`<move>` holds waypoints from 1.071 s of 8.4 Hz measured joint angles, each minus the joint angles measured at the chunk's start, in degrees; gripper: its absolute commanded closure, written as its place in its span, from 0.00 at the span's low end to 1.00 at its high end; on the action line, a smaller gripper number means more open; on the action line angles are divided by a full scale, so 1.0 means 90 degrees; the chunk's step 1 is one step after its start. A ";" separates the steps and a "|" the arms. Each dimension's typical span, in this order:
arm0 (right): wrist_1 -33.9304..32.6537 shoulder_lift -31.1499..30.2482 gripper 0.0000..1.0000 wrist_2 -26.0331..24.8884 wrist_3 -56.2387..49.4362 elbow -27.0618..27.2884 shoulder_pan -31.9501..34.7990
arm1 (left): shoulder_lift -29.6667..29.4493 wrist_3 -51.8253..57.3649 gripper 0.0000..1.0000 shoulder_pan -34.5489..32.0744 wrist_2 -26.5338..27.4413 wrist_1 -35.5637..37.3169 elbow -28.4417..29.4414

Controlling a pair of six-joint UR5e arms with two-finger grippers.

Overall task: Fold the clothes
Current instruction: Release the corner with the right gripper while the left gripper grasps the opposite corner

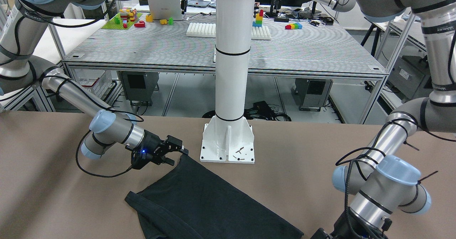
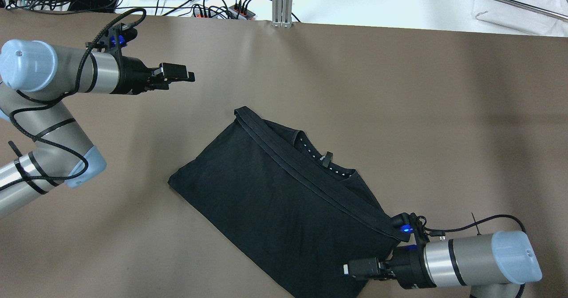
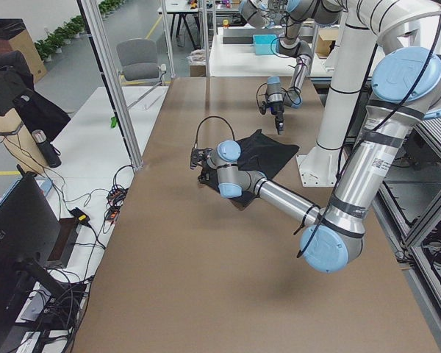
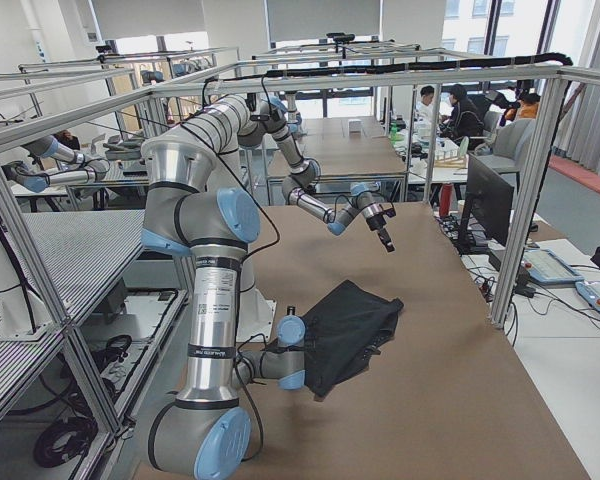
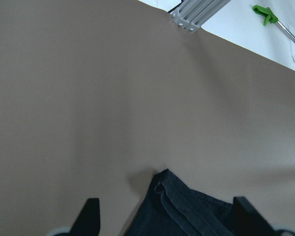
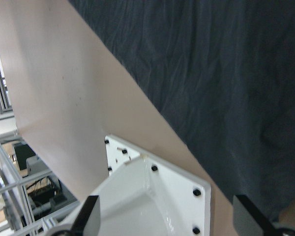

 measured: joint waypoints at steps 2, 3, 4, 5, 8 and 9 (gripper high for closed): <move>-0.0226 0.0013 0.06 -0.0709 -0.0051 -0.0041 0.0299 | 0.0407 -0.0005 0.05 0.0262 0.0033 -0.0063 -0.0248; -0.0429 0.0032 0.06 -0.0821 -0.0066 -0.0045 0.0568 | 0.0681 0.0018 0.05 0.0411 0.0041 -0.0325 -0.0292; -0.0737 0.0126 0.06 -0.0866 -0.0077 -0.0047 0.0853 | 0.0996 -0.0010 0.05 0.0575 0.0037 -0.0841 -0.0259; -0.1236 0.0349 0.06 -0.0886 -0.0089 -0.0049 0.1139 | 0.1280 -0.0044 0.05 0.0687 0.0047 -0.1239 -0.0254; -0.2795 0.1117 0.06 -0.1011 -0.0692 -0.0054 0.1720 | 0.1780 -0.0067 0.05 0.1112 0.0298 -0.1588 -0.0273; -0.2981 0.1206 0.06 -0.1171 -0.0955 -0.0057 0.1815 | 0.1837 -0.0067 0.05 0.1352 0.0518 -0.1601 -0.0259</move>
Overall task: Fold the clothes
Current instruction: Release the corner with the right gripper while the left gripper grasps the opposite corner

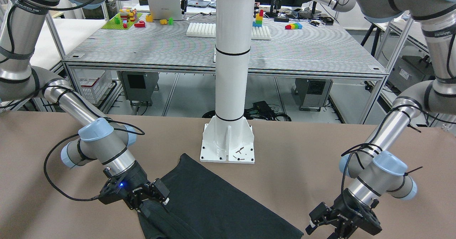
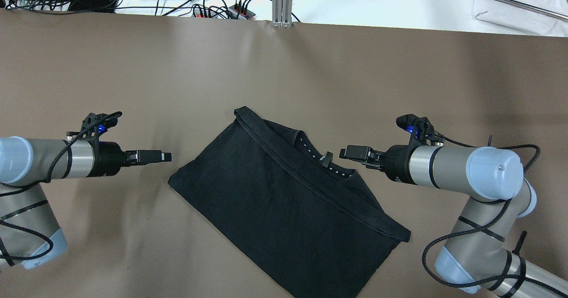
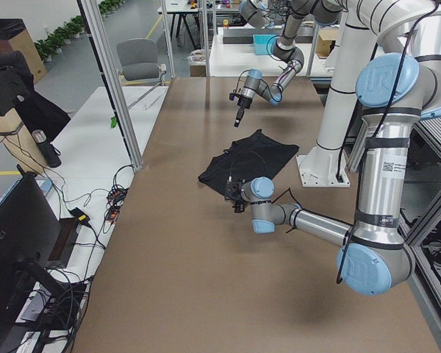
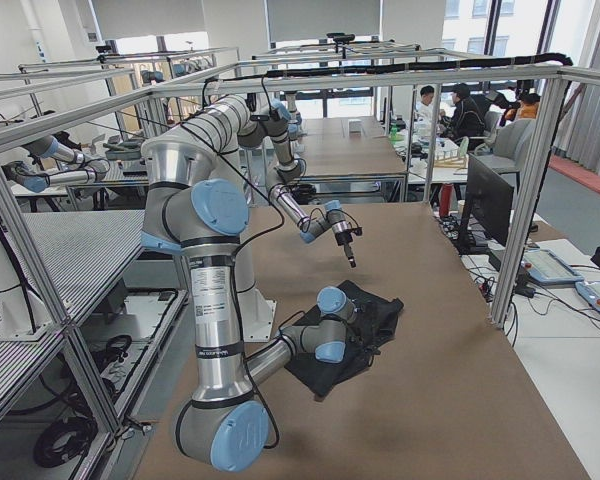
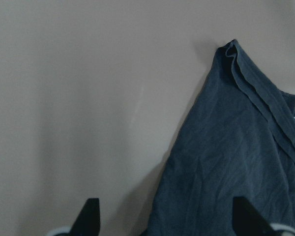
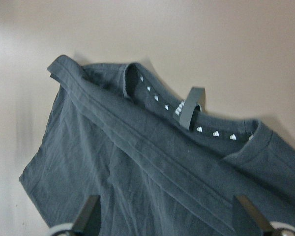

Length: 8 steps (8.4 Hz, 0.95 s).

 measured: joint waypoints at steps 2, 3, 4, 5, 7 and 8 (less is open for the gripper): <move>-0.0112 0.0047 0.06 -0.0273 -0.0270 -0.0009 0.0078 | 0.0003 0.0000 0.05 0.0489 0.0458 0.0009 0.0047; -0.0124 0.0048 0.06 -0.0328 -0.0308 -0.0010 0.0088 | -0.0009 0.0003 0.05 0.0689 0.0665 0.0015 0.0104; -0.0129 0.0046 0.06 -0.0353 -0.0320 -0.0014 0.0091 | -0.0036 0.0032 0.06 0.0814 0.0808 0.0015 0.0223; -0.0130 0.0044 0.06 -0.0363 -0.0322 -0.0028 0.0093 | -0.0055 0.0066 0.08 0.0869 0.0875 0.0013 0.0333; -0.0123 0.0037 0.06 -0.0369 -0.0300 -0.0078 0.0089 | -0.0111 0.0085 0.18 0.0910 0.0909 0.0017 0.0435; -0.0113 0.0034 0.06 -0.0369 -0.0278 -0.0086 0.0085 | -0.0181 0.0064 0.24 0.0924 0.0911 0.0023 0.0448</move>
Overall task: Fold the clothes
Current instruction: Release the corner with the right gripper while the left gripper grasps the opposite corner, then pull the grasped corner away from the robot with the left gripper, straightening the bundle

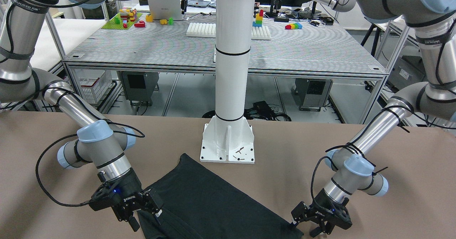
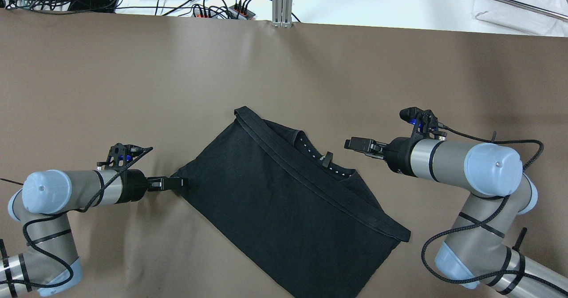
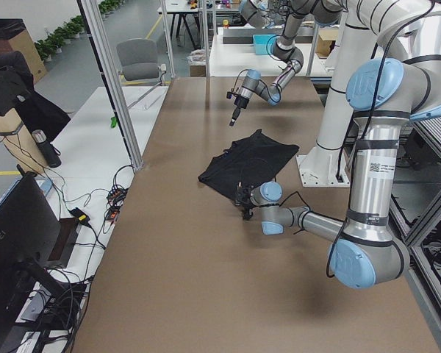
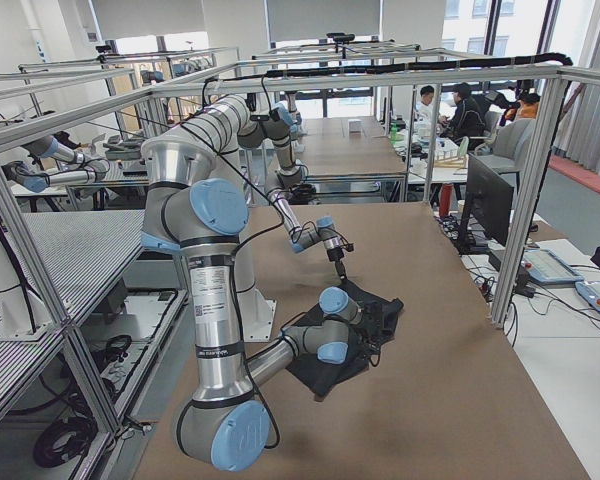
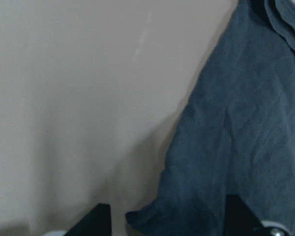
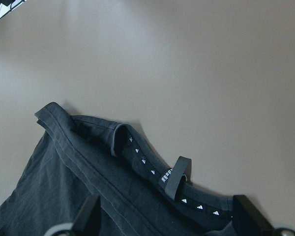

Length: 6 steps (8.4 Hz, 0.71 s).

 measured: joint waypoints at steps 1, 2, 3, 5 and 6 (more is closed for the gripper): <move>0.0009 -0.0006 0.06 -0.0001 0.0017 -0.0003 -0.0005 | -0.0078 -0.0024 0.58 0.0006 -0.0005 0.0006 0.0000; 0.0011 -0.0009 0.06 -0.0001 0.0025 -0.0008 -0.0007 | -0.0134 -0.0044 0.95 0.0008 -0.0016 0.0015 0.0001; 0.0011 -0.0016 0.06 0.0000 0.0029 -0.0011 -0.0009 | -0.0177 -0.0055 1.00 0.0011 -0.0030 0.0021 0.0004; 0.0026 -0.0020 0.06 -0.0001 0.0032 -0.0063 -0.0010 | -0.0191 -0.0056 1.00 -0.0008 -0.0182 0.0020 -0.0018; 0.0044 -0.0021 0.06 0.0000 0.0032 -0.0110 -0.0015 | -0.0163 -0.0055 1.00 -0.0068 -0.0335 0.0018 -0.0049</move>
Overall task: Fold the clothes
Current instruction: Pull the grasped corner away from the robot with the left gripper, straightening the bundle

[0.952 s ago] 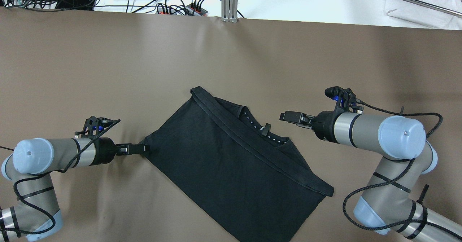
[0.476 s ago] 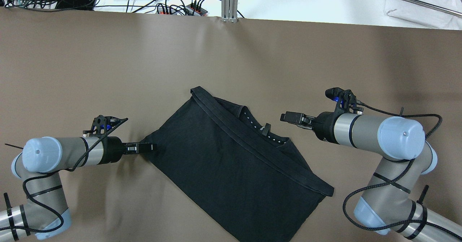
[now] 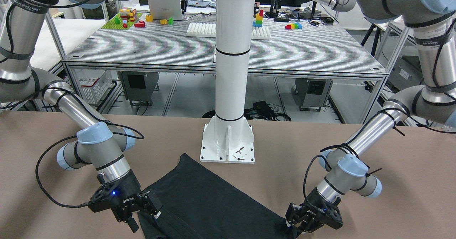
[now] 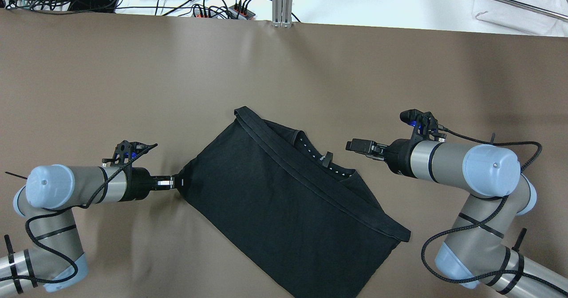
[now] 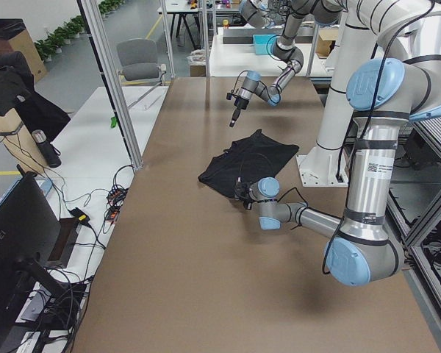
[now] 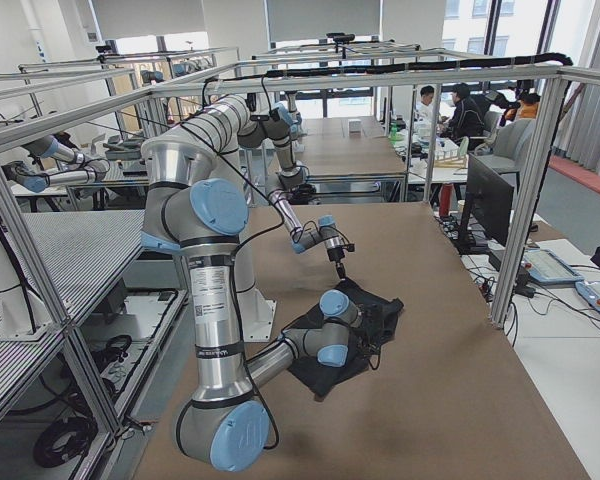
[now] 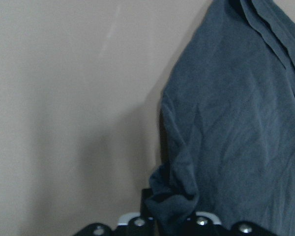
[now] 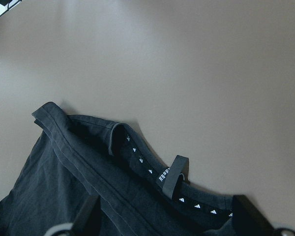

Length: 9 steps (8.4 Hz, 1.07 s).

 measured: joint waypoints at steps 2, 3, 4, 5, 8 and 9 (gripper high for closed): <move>0.0012 0.0006 0.06 0.0000 0.0000 -0.0039 -0.0003 | 0.0031 0.0015 1.00 -0.0150 -0.0126 -0.0007 -0.0035; 0.0014 0.0008 0.06 0.0000 0.0000 -0.0044 -0.0004 | 0.0017 0.0030 1.00 -0.0267 -0.0145 0.0001 -0.0046; 0.0015 0.0008 0.06 0.0000 0.0000 -0.0044 -0.0004 | -0.0007 0.0058 1.00 -0.0435 -0.0160 0.0041 -0.0030; 0.0016 0.0009 0.06 0.0000 0.0000 -0.0043 -0.0004 | -0.0081 0.0075 1.00 -0.0623 -0.0170 0.0241 -0.0030; 0.0024 0.0014 0.06 0.0000 0.0008 -0.0034 0.0000 | -0.1185 0.0220 1.00 -0.1131 -0.0129 0.2066 0.0013; 0.0025 0.0016 0.06 0.0000 0.0013 -0.0033 -0.0001 | -0.1652 0.0294 1.00 -0.1282 -0.0120 0.2703 0.0127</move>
